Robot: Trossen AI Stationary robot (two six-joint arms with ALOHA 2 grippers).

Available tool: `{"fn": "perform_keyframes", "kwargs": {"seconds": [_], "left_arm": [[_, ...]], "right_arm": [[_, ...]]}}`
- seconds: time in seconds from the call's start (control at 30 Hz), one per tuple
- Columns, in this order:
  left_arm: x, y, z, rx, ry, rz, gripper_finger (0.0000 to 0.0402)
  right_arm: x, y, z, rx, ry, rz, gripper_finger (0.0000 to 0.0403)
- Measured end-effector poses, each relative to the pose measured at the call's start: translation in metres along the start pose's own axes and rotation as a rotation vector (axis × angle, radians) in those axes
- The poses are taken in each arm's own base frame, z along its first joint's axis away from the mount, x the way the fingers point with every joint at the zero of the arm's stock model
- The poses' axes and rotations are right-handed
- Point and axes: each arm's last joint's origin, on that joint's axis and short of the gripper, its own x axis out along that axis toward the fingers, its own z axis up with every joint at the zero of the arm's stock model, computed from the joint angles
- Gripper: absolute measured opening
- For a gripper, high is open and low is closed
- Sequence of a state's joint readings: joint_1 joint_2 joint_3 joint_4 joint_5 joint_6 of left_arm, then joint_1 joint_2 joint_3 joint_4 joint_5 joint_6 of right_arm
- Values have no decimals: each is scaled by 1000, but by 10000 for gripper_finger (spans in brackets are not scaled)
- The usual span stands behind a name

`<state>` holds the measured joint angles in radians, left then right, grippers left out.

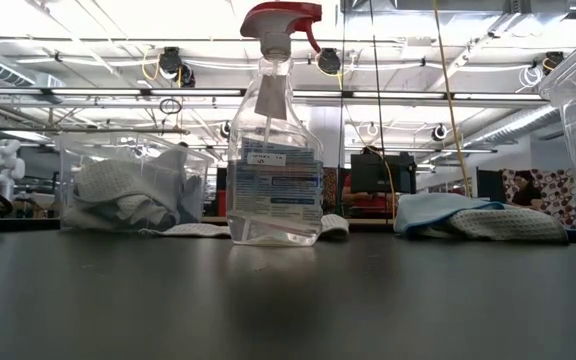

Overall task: Sort microfiber towel by color & place in baskets
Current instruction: Put the left light blue towel into the right transparent bin

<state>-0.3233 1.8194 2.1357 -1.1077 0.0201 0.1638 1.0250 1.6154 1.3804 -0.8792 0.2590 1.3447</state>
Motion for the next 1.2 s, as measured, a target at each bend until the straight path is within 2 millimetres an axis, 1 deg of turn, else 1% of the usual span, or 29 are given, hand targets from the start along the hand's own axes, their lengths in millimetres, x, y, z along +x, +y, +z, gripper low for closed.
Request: {"fn": "perform_keyframes", "kwargs": {"seconds": [0.07,0.17,0.43,0.47,0.57,0.73,0.83,0.93,1.07,1.2], "left_arm": [[0,0,0,0,0,0,331],[0,0,0,0,0,1,331],[0,0,0,0,0,3,331],[1,0,0,0,3,3,331],[5,0,0,1,13,1,331],[11,0,-2,5,36,-3,331],[12,0,-2,6,39,-3,331],[11,0,-2,6,39,-3,331],[11,0,-2,5,40,-4,331],[11,0,-3,5,45,-3,331]], "right_arm": [[0,-2,1,-16,2,-14,178],[0,-1,1,-57,1,-8,146],[-8,4,4,-172,-2,11,19],[-9,5,4,-185,-3,16,10],[-15,7,6,-201,-4,15,8],[-29,5,10,-220,15,-49,2],[-40,0,12,-215,32,-117,2],[-49,-10,13,-196,55,-235,1],[-53,-25,16,-175,65,-388,1],[-46,-31,22,-189,32,-433,1]]}}
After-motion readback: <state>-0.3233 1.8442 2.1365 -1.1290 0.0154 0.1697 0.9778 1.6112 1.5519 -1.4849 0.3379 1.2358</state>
